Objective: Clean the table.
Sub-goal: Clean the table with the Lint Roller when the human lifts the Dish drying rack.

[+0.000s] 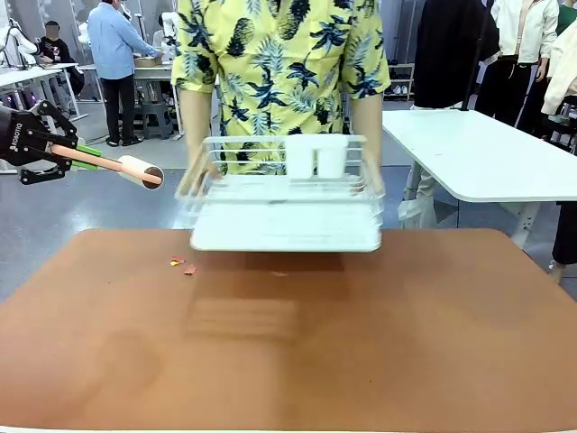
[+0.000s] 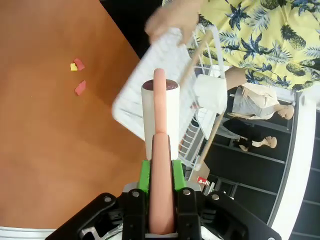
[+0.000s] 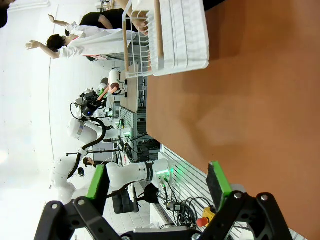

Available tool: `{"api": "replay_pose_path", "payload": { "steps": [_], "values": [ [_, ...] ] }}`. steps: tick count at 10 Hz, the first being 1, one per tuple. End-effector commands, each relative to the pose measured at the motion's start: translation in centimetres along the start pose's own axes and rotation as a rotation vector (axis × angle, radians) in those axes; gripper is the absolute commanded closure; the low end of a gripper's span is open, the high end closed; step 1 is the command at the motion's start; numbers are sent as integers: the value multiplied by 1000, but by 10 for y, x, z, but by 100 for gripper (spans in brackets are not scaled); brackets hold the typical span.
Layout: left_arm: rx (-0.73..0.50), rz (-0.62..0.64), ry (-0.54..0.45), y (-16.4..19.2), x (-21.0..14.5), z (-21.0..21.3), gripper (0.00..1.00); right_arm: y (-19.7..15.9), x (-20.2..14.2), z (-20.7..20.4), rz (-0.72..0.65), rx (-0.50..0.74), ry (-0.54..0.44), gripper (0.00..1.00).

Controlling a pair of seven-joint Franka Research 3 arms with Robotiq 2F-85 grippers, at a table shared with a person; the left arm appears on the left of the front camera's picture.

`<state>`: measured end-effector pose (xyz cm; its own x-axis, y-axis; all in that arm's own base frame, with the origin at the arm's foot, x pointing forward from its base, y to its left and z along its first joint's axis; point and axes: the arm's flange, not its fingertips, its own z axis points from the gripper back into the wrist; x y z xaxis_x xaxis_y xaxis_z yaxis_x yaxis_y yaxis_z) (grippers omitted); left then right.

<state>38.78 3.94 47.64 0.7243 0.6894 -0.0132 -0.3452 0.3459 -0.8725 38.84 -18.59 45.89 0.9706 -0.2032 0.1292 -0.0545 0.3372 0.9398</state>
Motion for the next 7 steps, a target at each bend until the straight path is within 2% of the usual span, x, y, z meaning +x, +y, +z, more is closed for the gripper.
{"api": "replay_pose_path", "payload": {
  "steps": [1, 7],
  "values": [
    [1, 0, 4, 0, 0, 0, 100, 4, -1, 1, -2, 5, -1, 0],
    [1, 0, 4, 0, 0, 0, 100, 4, -1, 1, -2, 5, -1, 0]
  ]
}}
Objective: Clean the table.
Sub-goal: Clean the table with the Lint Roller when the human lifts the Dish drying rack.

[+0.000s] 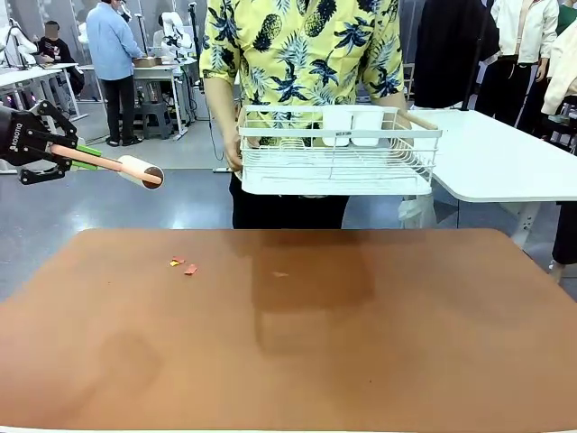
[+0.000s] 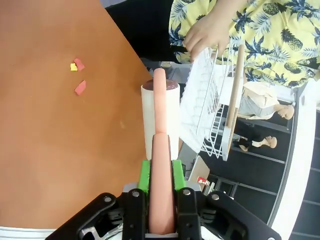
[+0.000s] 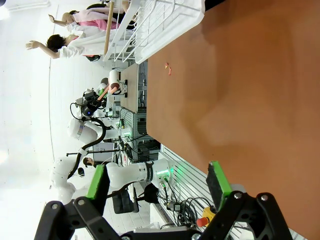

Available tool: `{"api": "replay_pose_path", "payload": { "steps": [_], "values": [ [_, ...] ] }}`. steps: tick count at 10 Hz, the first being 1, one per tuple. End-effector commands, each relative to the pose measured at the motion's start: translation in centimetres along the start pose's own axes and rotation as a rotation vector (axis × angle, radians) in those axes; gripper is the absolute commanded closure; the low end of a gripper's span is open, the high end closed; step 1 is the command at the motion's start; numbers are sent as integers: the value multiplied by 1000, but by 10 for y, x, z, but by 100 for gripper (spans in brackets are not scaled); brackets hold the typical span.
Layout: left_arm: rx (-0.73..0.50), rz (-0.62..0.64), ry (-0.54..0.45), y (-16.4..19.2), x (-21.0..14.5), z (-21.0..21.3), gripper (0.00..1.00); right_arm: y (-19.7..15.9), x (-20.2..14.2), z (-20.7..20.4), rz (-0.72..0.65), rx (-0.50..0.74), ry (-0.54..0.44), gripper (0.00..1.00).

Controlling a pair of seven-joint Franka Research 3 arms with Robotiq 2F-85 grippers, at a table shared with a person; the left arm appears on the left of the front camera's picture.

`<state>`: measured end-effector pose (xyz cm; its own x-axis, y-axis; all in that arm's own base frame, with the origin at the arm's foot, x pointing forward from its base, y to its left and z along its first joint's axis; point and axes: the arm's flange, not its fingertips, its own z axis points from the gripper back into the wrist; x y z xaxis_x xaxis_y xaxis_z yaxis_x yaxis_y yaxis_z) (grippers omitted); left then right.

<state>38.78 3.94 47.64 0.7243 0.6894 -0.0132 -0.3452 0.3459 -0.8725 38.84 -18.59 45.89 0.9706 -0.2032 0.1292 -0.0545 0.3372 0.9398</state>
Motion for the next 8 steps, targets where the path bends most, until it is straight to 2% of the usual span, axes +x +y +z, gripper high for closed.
{"api": "replay_pose_path", "payload": {
  "steps": [1, 8],
  "values": [
    [1, 0, 4, 0, 0, 0, 100, 4, -1, 1, -2, 5, -1, 0],
    [1, 0, 4, 0, 0, 0, 100, 4, -1, 1, -2, 5, -1, 0]
  ]
}}
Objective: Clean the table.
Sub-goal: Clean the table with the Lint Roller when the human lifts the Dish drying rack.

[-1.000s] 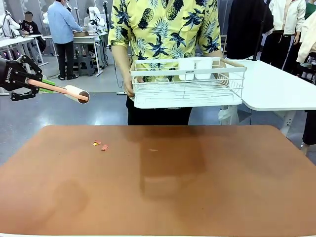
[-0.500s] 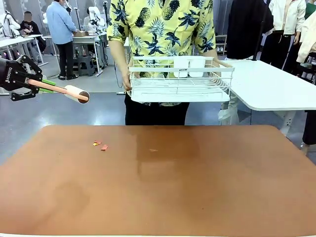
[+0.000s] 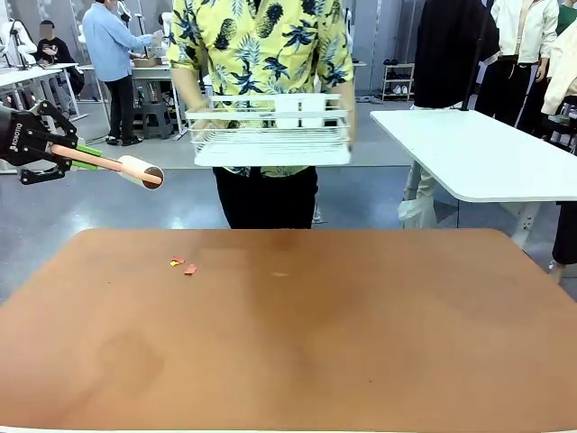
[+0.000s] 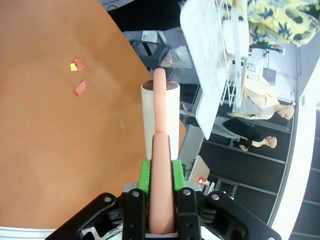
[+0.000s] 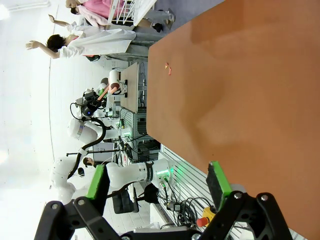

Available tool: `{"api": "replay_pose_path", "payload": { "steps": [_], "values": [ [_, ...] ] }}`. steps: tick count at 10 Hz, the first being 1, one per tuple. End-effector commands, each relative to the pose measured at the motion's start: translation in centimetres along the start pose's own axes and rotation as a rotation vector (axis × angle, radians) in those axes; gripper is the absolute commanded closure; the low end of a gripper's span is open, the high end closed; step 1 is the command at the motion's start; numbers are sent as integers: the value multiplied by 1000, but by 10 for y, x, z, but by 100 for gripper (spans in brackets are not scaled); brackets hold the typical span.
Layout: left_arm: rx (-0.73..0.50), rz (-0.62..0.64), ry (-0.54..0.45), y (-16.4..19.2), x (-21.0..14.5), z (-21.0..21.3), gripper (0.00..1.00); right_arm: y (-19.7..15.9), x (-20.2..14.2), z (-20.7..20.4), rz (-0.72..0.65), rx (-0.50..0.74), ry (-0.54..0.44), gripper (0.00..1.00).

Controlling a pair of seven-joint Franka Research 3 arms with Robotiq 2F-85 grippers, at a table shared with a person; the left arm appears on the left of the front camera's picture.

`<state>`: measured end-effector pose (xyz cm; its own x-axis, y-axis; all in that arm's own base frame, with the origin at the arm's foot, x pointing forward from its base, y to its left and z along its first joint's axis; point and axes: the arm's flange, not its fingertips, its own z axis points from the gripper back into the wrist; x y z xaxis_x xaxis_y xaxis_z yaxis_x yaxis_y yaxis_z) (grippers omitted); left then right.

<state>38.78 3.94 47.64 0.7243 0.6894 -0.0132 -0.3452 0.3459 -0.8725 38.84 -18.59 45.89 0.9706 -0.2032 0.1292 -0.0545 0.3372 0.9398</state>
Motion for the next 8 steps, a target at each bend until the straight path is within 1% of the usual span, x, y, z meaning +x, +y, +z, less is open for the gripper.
{"api": "replay_pose_path", "payload": {
  "steps": [1, 2, 3, 4, 5, 6, 7, 8],
  "values": [
    [1, 0, 4, 0, 0, 0, 100, 4, -1, 1, -2, 5, -1, 0],
    [1, 0, 4, 0, 0, 0, 100, 4, -1, 1, -2, 5, -1, 0],
    [0, 0, 0, 0, 0, 0, 79, 4, -1, 1, -2, 5, -1, 0],
    [86, -87, 13, -7, -1, 7, 79, 4, -1, 1, -2, 5, -1, 0],
    [176, -141, 48, -20, 3, 15, 79, 4, -1, 1, -2, 5, -1, 0],
    [324, -227, 82, -38, 7, 21, 79, 4, -1, 1, -2, 5, -1, 0],
    [417, -286, 150, -56, 16, 23, 79, 4, -1, 1, -2, 5, -1, 0],
    [548, -398, 178, -73, 30, 21, 79, 4, -1, 1, -2, 5, -1, 0]
  ]
}}
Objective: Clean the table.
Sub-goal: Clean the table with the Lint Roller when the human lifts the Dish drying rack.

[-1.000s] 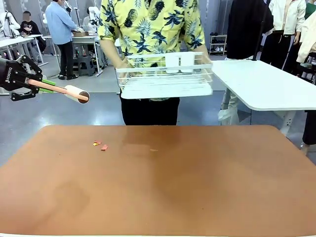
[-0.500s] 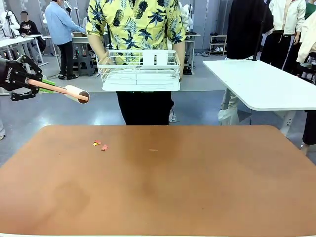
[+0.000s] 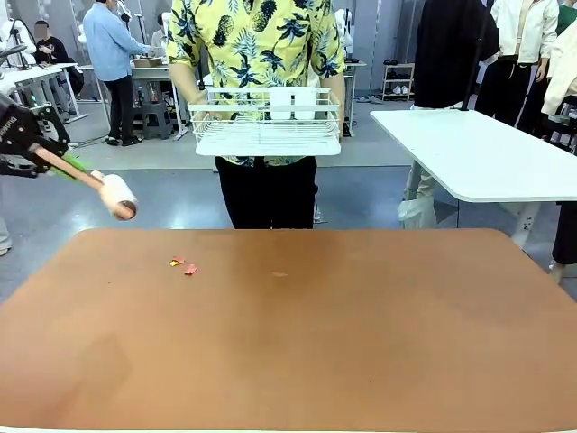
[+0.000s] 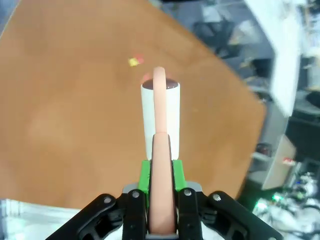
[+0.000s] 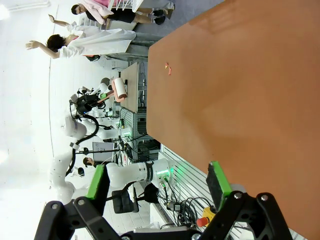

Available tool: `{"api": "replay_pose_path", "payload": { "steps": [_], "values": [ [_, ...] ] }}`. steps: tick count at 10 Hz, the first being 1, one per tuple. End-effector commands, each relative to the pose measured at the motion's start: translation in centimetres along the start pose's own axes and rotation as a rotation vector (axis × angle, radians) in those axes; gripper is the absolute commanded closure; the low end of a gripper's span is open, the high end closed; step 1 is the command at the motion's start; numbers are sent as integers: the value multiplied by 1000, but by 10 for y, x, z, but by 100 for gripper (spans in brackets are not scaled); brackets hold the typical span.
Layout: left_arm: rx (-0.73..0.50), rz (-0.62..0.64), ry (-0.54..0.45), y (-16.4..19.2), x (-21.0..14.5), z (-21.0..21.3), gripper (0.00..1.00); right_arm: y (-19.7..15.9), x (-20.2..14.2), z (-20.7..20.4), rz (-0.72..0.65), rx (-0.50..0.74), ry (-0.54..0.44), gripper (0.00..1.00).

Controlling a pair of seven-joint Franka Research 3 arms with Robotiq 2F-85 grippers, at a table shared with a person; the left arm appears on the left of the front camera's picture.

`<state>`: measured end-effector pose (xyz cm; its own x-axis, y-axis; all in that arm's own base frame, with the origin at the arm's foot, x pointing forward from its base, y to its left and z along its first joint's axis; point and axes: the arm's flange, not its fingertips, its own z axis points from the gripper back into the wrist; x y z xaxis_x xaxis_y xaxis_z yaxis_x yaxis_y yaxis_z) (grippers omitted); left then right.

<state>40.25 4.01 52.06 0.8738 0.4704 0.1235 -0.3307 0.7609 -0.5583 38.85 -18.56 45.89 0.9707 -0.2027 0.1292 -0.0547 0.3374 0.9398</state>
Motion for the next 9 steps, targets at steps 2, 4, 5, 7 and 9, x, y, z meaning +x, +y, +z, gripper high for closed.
{"api": "replay_pose_path", "payload": {
  "steps": [2, 4, 5, 7, 9],
  "values": [
    [413, -294, 14, -40, 58, 25, 79, 4, -1, 1, -2, 5, -2, 0],
    [572, -475, 49, -58, 74, 5, 79, 4, -1, 1, -2, 5, -2, 0],
    [620, -547, 97, -62, 82, -11, 79, 4, -1, 1, -2, 5, -2, 0],
    [611, -568, 198, -67, 93, -44, 79, 4, -1, 1, -2, 5, -2, 0],
    [560, -543, 221, -62, 102, -64, 79, 4, -1, 1, -2, 5, -2, 0]
  ]
}}
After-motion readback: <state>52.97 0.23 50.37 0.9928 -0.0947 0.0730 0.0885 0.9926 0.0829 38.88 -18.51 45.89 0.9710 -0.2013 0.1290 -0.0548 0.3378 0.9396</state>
